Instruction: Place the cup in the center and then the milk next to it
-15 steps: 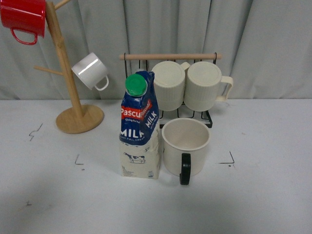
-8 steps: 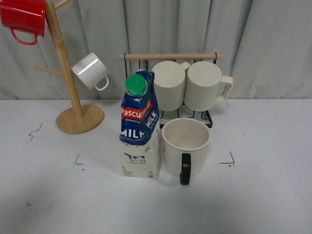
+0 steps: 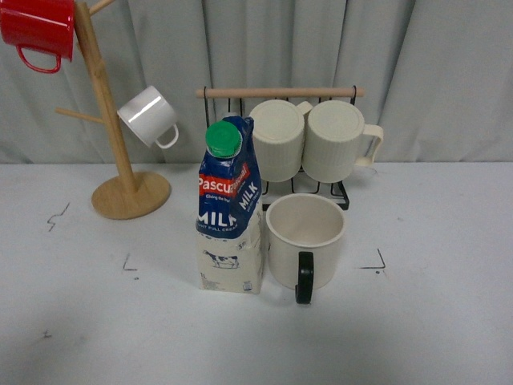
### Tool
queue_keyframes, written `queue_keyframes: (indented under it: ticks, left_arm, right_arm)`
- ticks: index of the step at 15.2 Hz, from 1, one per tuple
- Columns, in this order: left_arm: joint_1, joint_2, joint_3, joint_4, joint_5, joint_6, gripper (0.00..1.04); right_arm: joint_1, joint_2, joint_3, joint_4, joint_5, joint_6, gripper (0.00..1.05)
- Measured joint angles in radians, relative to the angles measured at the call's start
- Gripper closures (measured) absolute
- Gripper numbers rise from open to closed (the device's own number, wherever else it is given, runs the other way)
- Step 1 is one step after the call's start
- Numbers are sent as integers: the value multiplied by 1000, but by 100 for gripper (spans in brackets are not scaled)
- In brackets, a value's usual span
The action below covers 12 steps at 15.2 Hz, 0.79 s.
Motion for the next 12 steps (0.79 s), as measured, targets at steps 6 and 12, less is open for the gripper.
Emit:
queue_keyframes:
  ticks: [6, 12]
  left_arm:
    - [0, 0, 0, 4, 0, 0, 50]
    - [0, 0, 0, 4, 0, 1, 7]
  right_arm:
    - [0, 0, 0, 0, 0, 0, 6]
    - [0, 0, 0, 0, 0, 0, 6]
